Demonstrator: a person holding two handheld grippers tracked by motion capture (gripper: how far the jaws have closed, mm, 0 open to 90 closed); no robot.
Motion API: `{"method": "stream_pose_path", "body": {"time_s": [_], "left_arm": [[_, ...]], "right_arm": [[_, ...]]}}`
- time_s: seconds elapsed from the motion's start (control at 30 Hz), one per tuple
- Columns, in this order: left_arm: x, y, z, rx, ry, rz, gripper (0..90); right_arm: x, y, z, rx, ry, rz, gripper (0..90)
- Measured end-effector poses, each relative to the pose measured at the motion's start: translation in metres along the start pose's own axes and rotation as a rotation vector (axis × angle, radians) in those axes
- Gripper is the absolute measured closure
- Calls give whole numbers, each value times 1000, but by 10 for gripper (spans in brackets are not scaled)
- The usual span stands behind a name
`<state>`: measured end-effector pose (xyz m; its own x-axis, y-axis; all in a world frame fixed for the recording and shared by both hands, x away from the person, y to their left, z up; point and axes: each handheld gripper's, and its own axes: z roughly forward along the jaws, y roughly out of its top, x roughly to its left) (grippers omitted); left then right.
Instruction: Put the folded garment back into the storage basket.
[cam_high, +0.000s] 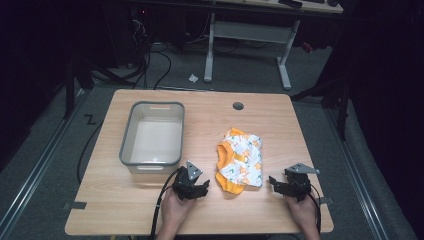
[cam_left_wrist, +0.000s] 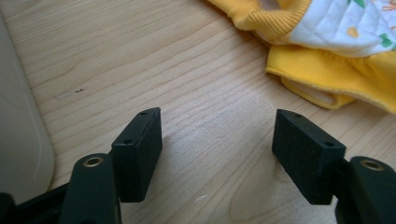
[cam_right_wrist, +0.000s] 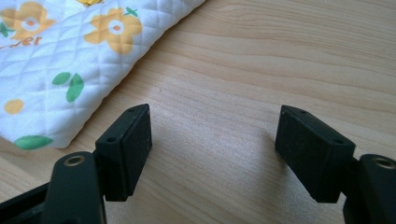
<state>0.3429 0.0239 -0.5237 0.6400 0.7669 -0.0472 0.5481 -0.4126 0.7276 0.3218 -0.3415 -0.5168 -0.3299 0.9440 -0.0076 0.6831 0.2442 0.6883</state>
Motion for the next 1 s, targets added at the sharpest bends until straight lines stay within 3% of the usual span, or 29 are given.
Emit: {"method": "stream_pose_path", "body": {"time_s": [1.0], "left_arm": [[0, 0, 0, 4, 21, -27, 292]], "right_arm": [[-1, 3, 3, 0, -14, 18, 284]]}}
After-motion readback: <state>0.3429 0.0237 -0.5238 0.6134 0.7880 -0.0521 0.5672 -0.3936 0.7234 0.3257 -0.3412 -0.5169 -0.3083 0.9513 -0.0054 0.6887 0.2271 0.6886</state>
